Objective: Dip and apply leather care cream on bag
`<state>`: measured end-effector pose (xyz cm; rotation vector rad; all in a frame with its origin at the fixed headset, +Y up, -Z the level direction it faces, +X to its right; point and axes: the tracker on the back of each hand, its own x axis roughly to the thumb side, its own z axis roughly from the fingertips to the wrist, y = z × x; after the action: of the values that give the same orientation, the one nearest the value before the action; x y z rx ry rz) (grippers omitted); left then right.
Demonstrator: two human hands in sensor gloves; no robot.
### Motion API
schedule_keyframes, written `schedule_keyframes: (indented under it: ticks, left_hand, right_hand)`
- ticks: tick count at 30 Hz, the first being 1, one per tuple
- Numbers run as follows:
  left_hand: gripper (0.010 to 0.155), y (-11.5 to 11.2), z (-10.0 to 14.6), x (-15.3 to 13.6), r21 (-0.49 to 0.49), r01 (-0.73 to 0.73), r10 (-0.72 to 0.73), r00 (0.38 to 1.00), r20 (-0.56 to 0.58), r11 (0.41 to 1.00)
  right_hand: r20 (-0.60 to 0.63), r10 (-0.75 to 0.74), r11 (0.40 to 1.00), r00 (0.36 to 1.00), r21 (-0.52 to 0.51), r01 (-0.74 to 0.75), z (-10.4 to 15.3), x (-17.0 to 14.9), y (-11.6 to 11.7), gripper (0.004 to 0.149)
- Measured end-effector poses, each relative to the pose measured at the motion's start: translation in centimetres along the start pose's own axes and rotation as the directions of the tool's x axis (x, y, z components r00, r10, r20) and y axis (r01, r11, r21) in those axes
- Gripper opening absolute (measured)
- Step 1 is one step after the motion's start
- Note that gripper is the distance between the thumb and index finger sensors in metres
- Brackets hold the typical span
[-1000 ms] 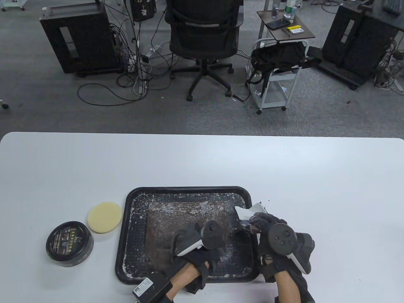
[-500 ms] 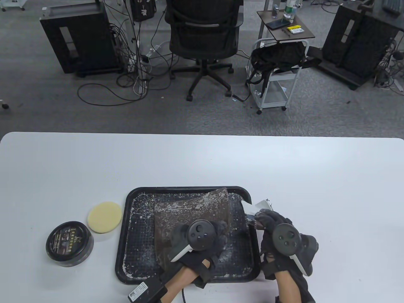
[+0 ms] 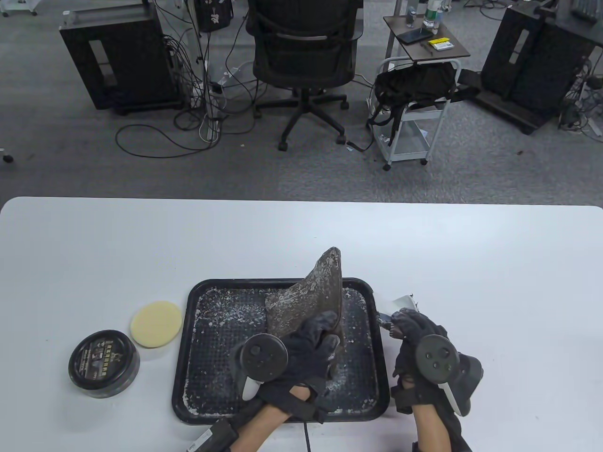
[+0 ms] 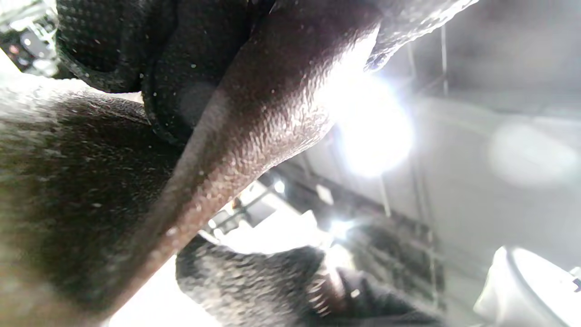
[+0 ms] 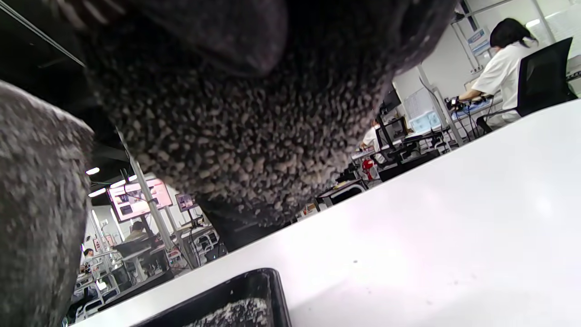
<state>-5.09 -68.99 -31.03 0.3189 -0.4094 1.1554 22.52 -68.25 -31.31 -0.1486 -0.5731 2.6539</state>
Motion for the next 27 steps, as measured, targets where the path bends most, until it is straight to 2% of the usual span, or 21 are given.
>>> schedule_keyframes:
  ticks: [4,8,12,14,16,20,23,27]
  left_hand:
    - [0.048,1.3,-0.3,0.5,0.023,-0.124,0.123,0.992,0.021,0.992]
    - [0.048,2.3,-0.5,0.6,0.043,-0.185,0.181,0.98,0.076,0.982]
    - [0.048,2.6,-0.6,-0.6,0.06,-0.213,0.21,0.976,0.051,0.975]
    - [0.048,2.8,-0.7,-1.4,0.037,-0.148,0.147,0.989,0.026,0.988]
    - [0.048,3.3,-0.9,-1.3,0.039,-0.135,0.135,0.991,0.003,0.99]
    - [0.048,4.8,-1.2,-0.9,0.001,0.009,-0.009,1.0,-0.024,1.0]
    - [0.049,5.7,-1.2,-1.0,-0.024,0.111,-0.111,0.993,-0.028,0.994]
    - [0.05,6.9,-0.6,-1.8,-0.064,0.221,-0.227,0.969,-0.097,0.973]
  right_hand:
    - [-0.006,0.0,1.0,1.0,0.001,0.0,0.0,0.0,0.0,0.044]
    - [-0.006,-0.01,1.0,1.0,0.0,0.01,0.0,-0.1,0.0,0.044]
    - [-0.001,-0.01,1.0,1.0,0.004,0.01,0.0,0.0,0.1,0.044]
    - [-0.001,-0.011,1.0,1.0,0.007,0.011,0.0,0.0,0.1,0.044]
    - [-0.002,-0.012,1.0,1.0,0.008,0.012,0.0,-0.1,0.1,0.044]
    - [-0.005,-0.017,1.0,1.0,0.01,0.017,0.0,-0.1,0.1,0.044]
    - [0.0,-0.016,1.0,1.0,0.019,0.016,0.0,0.0,0.2,0.044]
    - [0.007,-0.02,0.999,1.0,0.037,0.019,0.0,0.2,0.6,0.044]
